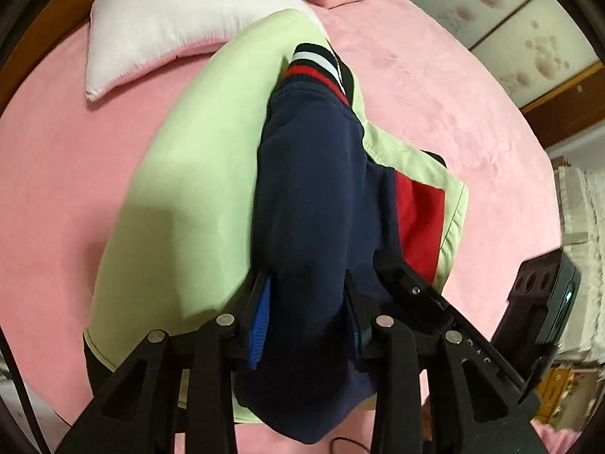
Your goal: Fold large clothes
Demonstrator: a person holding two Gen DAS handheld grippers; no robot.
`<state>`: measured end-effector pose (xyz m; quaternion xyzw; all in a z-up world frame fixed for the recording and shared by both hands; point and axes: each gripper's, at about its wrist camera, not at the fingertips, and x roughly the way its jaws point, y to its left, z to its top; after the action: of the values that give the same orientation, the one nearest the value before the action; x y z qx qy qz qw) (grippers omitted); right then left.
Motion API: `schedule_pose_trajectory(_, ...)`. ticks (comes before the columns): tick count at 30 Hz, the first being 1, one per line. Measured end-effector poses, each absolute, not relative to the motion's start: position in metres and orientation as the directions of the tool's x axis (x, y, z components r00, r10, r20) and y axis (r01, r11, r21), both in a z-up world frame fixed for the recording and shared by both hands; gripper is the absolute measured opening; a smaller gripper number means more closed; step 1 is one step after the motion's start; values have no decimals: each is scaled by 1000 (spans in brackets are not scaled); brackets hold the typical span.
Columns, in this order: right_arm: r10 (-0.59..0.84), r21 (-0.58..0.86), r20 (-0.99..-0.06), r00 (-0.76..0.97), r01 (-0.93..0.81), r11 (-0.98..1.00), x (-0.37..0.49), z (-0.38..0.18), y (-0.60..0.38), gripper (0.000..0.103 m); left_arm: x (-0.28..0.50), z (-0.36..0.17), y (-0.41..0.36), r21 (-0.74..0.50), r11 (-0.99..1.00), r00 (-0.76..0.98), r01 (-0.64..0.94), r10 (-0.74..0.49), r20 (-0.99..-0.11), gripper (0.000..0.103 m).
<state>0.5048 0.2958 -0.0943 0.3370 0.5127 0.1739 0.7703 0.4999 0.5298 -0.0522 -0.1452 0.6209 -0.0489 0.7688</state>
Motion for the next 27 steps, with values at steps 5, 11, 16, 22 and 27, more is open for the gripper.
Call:
schedule_pose_trajectory(5,633,678,-695,340,19,735,509,-95,290,48,490,-58,528,-304,943,292,-135,-256,-921,44)
schedule_pose_trajectory(11,650,690,-705,284,63,721,482,-92,264,54,441,-43,514,-254,923,394,-289,-128,-910,64)
schedule_pose_trajectory(16,592,635,-765,254,147,758,425,-90,232,87,347,-25,497,-262,792,473,-551,37,-880,94)
schedule_pose_trajectory(22,545,553,-831,109,265,790,323,-120,175,88,264,-60,442,-164,797,277,-581,4,-961,95)
schedule_pose_trajectory(27,470,465,-878,87,381,799,235,-135,100,92,230,-62,379,-110,894,236,-434,-5,-972,95)
